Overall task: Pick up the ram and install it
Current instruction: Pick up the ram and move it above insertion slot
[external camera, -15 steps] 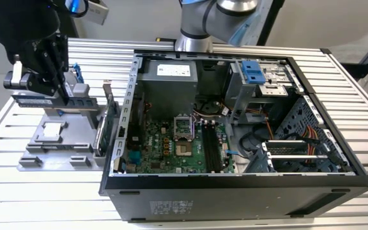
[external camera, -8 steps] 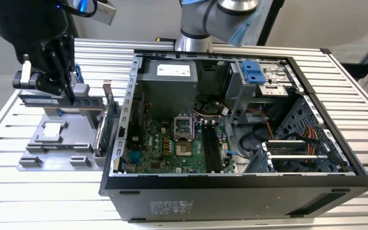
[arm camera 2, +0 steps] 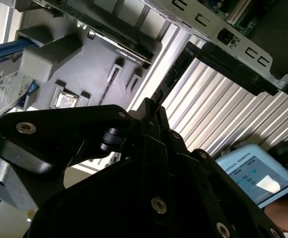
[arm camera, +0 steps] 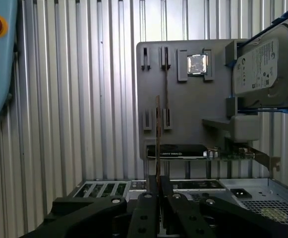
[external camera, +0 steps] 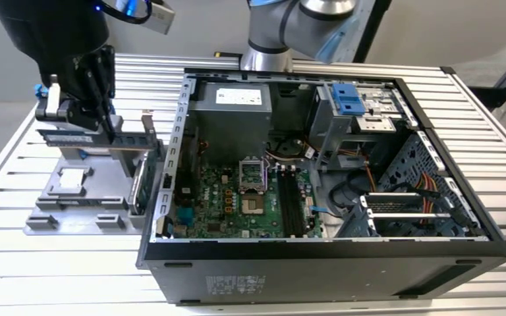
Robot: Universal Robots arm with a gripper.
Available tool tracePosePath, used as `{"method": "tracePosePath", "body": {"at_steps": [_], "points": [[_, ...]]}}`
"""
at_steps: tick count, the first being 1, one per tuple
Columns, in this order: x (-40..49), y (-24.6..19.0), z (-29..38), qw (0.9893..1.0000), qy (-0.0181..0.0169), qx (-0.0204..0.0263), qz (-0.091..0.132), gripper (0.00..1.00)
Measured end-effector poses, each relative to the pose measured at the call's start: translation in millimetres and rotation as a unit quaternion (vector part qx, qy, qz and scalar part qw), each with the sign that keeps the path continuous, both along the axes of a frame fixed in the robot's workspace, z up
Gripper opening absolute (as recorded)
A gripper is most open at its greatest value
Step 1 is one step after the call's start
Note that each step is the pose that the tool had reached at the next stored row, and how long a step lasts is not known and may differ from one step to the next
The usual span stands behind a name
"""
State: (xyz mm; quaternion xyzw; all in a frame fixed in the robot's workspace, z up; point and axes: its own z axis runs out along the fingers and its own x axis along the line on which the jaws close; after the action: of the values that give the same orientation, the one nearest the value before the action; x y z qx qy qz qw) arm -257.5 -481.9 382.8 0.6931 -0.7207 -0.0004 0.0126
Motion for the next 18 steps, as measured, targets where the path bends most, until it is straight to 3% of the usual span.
{"method": "tracePosePath", "body": {"at_steps": [18], "points": [[30.3, 1.6, 0.1, 1.0000, 0.0000, -0.0001, 0.000, 0.00]]}}
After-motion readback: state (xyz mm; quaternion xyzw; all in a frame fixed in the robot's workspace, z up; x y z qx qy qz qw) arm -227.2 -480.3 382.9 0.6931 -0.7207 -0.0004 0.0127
